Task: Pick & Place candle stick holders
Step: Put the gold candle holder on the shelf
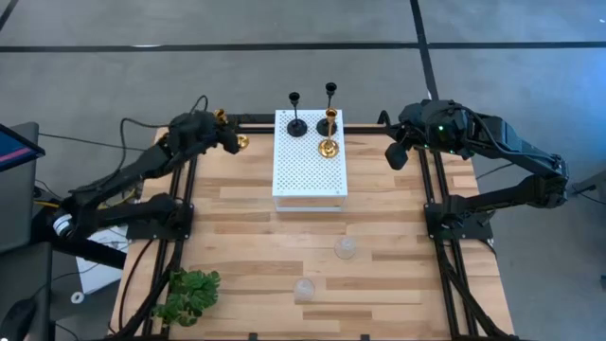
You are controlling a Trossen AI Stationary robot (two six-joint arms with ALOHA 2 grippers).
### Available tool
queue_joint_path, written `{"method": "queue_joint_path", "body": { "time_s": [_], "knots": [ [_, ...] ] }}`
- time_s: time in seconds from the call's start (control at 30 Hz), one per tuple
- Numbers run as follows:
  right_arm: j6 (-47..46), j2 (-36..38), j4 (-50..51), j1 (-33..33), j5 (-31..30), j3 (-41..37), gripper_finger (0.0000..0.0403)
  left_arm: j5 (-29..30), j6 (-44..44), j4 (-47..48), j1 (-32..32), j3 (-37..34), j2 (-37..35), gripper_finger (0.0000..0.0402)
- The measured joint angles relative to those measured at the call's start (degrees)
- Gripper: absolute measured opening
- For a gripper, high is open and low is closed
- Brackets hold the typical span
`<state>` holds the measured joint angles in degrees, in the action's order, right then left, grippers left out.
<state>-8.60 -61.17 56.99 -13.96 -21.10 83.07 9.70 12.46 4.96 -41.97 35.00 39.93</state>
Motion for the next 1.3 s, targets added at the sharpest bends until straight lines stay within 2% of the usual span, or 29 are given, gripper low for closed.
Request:
{"method": "queue_joint_path", "body": {
  "time_s": [0.1, 0.23, 0.63, 0.9, 1.3],
  "knots": [
    [0.0, 0.0, 0.0, 0.0, 0.0, 0.0, 0.0, 0.3, 0.3, 2.8, 2.9, 5.0, -0.5, 0.0013],
    [-0.3, 0.0, 0.0, 0.0, 0.0, 0.0, 0.0, 0.7, 0.0, 3.2, 7.9, 11.6, 2.3, 0.0013],
    [-0.5, 0.0, 0.0, 0.0, 0.0, 0.0, 0.0, 6.8, -6.1, 3.2, 24.3, 25.4, 20.5, 0.0013],
    [-0.5, 0.0, 0.0, 0.0, 0.0, 0.0, 0.0, 10.9, -8.1, 2.2, 27.8, 30.0, 29.2, 0.0013],
    [-0.5, 0.0, 0.0, 0.0, 0.0, 0.0, 0.0, 14.5, -9.7, -2.9, 28.5, 30.3, 34.8, 0.0013]
  ]
}}
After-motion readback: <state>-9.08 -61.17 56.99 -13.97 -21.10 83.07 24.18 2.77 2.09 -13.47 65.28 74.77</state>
